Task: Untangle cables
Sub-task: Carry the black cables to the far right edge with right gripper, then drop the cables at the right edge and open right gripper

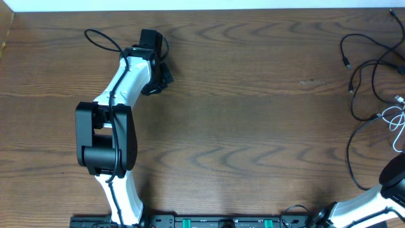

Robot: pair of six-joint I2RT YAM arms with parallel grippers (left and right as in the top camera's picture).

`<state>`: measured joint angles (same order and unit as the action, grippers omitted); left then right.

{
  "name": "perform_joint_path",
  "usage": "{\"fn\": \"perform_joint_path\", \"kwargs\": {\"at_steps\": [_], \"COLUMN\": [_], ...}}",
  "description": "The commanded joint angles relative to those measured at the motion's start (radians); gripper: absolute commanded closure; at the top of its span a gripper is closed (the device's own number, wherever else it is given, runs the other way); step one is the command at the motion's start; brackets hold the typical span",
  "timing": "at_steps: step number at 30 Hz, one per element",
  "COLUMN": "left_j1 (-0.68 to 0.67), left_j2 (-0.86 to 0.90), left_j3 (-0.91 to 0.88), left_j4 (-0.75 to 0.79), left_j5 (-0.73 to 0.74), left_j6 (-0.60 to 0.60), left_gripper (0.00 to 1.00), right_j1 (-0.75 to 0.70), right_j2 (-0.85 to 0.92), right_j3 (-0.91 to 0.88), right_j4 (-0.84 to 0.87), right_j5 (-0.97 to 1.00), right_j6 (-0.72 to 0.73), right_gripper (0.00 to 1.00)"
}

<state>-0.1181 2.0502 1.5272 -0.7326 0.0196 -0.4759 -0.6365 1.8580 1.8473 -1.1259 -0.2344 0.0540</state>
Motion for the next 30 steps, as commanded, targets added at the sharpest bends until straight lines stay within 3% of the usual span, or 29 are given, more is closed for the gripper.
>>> {"fn": "perform_joint_path", "kwargs": {"at_steps": [1,6,8,11,15,19,22,29,30], "left_j1": [0.003,0.003,0.003,0.004,0.004,0.004,0.004,0.004,0.004], "left_j2": [-0.039,-0.158,-0.225,-0.32,-0.386,-0.388,-0.388,-0.388,-0.388], "left_j3": [0.014,0.018,0.018,0.018,0.018,0.017,0.015,0.015,0.015], "left_j4": [-0.008,-0.003,-0.003,-0.003,-0.004,-0.021,-0.023,-0.03,-0.03], "left_j5": [-0.012,-0.013,-0.013,-0.013,-0.013,-0.013,-0.013,-0.013,-0.013], "left_j6": [0.06,0.119,0.133,0.132,0.132,0.131,0.131,0.131,0.131], "left_gripper": [0.92,0.92,0.83,0.61,0.44,0.34,0.14,0.11,0.02], "right_j1": [0.032,0.096,0.125,0.166,0.213,0.225,0.225,0.225,0.225], "right_j2": [-0.098,-0.194,-0.238,-0.313,-0.392,-0.424,-0.428,-0.43,-0.43], "right_j3": [0.018,0.018,0.018,0.017,0.017,0.017,0.017,0.017,0.017], "right_j4": [-0.018,-0.089,-0.113,-0.144,-0.174,-0.21,-0.233,-0.259,-0.259], "right_j5": [-0.204,-0.288,-0.288,-0.288,-0.288,-0.288,-0.288,-0.288,-0.288], "right_j6": [-0.152,-0.227,-0.237,-0.243,-0.251,-0.254,-0.254,-0.254,-0.254], "right_gripper": [0.01,0.01,0.01,0.01,0.01,0.01,0.01,0.01,0.01]}}
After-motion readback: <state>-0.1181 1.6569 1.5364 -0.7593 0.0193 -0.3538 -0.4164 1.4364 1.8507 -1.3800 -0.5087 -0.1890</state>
